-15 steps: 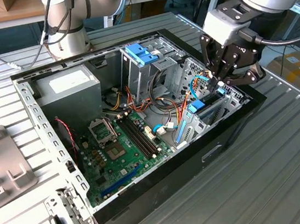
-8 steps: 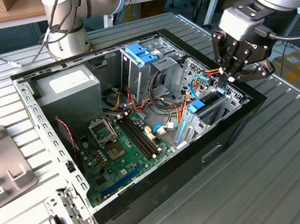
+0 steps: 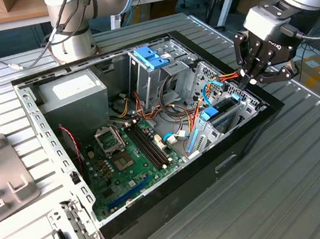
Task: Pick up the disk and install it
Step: 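Insert the first disk wire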
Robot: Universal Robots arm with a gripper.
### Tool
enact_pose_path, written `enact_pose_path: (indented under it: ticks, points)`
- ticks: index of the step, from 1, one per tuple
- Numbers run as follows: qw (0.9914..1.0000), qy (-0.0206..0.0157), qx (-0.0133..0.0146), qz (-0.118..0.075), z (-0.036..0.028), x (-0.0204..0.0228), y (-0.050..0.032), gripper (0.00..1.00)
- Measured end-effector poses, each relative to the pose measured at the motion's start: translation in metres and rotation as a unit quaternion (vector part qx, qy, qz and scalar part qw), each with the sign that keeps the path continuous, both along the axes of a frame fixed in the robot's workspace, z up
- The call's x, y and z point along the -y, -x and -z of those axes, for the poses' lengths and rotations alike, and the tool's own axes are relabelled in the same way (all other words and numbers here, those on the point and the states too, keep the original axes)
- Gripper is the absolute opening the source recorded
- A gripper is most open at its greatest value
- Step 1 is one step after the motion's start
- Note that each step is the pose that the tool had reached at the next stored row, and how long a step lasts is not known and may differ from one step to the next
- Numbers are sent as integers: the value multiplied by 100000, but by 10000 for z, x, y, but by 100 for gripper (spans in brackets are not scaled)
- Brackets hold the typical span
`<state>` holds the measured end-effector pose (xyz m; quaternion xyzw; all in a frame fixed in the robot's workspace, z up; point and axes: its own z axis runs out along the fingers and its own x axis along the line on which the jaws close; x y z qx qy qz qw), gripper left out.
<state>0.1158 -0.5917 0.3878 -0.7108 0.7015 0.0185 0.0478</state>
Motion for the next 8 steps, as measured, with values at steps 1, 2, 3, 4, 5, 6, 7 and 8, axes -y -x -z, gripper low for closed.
enact_pose_path:
  ticks: [1,2,3,4,5,6,7,8]
  points:
    - [100000,3,2,-8,0,0,-2,11]
    - [100000,2,0,-8,0,0,-2,11]
    - [100000,1,3,-10,0,0,-3,11]
    - [100000,2,0,-8,0,0,-3,11]
    - [100000,2,0,-6,0,0,-3,11]
    - [100000,2,2,-9,0,0,-3,11]
    - [100000,3,-1,-7,0,0,-3,11]
    - [100000,0,0,-10,0,0,-3,11]
